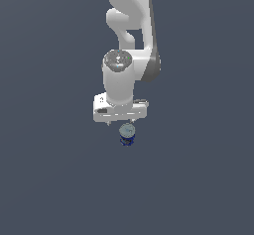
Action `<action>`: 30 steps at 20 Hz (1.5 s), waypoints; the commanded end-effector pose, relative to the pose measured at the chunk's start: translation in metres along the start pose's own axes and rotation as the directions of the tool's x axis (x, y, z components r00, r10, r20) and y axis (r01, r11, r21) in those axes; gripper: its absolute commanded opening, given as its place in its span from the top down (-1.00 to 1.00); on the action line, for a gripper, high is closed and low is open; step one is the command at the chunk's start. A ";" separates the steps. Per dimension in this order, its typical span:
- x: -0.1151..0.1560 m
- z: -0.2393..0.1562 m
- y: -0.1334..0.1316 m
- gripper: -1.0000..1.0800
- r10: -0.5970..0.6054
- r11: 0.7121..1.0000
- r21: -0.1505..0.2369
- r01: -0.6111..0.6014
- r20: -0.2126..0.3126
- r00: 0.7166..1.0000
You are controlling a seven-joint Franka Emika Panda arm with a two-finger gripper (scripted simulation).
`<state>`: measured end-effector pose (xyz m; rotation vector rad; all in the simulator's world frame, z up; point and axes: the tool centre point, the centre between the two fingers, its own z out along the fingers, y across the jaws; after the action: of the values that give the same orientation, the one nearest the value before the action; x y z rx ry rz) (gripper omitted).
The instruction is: Pick up the object and move it to a goal position.
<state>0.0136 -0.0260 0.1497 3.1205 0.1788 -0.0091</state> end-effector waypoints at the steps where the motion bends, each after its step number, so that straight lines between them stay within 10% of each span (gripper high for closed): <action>1: 0.004 0.008 -0.008 -0.92 -0.059 0.998 0.004 0.059 -0.002 0.998; 30: 0.013 0.075 -0.027 -0.92 -0.187 0.982 0.014 0.187 -0.009 0.982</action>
<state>0.0226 0.0017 0.0766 3.1060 0.4737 -0.0026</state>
